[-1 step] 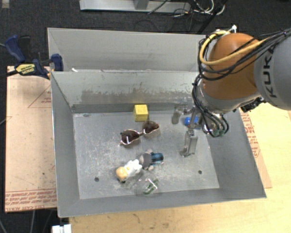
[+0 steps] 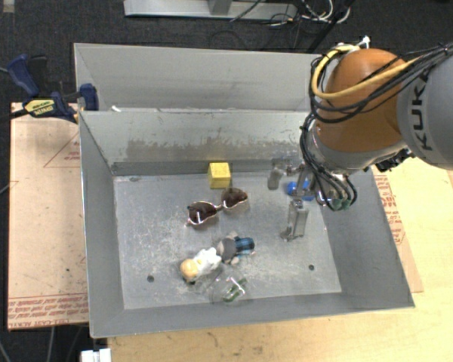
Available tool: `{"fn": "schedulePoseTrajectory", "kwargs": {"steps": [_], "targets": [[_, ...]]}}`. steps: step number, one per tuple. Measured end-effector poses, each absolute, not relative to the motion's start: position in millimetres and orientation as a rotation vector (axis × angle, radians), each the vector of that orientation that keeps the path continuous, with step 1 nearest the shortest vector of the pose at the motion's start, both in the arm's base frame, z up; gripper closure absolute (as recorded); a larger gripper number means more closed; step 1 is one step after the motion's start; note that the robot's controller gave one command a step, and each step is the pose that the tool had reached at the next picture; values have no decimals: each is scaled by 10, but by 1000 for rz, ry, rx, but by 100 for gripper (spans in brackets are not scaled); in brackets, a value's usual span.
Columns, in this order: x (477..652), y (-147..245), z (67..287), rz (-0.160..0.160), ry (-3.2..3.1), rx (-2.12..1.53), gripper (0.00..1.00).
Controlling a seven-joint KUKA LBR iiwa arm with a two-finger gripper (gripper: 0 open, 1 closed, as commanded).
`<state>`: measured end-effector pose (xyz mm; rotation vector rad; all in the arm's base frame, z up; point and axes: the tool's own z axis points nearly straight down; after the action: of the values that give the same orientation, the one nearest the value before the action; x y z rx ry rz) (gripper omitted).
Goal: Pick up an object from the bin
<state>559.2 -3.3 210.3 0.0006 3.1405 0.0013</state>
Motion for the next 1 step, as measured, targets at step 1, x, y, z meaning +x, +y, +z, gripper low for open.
{"fn": "schedulePoseTrajectory", "kwargs": {"steps": [1], "targets": [[5424, 145, 1538, 1, 3134, -148, 0]]}}
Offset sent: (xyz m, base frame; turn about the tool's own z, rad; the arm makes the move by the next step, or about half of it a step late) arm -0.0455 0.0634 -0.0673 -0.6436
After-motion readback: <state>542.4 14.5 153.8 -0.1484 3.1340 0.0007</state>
